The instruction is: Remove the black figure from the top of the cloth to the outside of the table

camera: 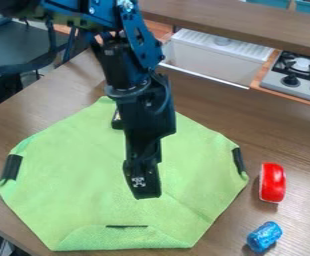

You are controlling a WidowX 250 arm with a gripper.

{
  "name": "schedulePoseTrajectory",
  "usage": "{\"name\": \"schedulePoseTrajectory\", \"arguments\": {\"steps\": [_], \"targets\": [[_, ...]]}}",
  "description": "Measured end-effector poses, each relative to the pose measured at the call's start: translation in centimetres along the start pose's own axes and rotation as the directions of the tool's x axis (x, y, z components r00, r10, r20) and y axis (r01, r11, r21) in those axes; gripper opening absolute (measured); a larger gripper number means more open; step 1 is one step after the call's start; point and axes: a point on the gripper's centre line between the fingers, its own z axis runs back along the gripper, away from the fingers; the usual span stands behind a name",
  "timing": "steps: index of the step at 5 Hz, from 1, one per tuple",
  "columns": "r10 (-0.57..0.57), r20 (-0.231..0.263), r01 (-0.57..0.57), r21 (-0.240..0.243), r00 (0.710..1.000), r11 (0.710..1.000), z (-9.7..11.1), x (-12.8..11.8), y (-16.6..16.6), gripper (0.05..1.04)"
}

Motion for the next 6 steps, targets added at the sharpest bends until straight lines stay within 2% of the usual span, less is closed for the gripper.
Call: {"name": "schedulePoseTrajectory", "arguments": {"steps": [1, 2, 4, 5, 6], "targets": [[0.005, -0.013, -0.005, -0.017, 1.0, 1.0, -0.5, -0.2, -0.1, 0.999], [0.081, -0.015, -0.081, -0.022, 0.997, 0.996, -0.7, -0.9, 1.2, 0.999], [0.229, 0.001, -0.229, 0.008, 0.974, 0.974, -0.6, -1.6, 4.5, 0.999], [0.368, 0.013, -0.368, 0.083, 0.93, 0.926, -0.1, -1.9, 6.0, 0.999], [0.493, -0.007, -0.486, 0.154, 0.87, 0.86, 0.0, -2.7, 8.1, 0.999]]}}
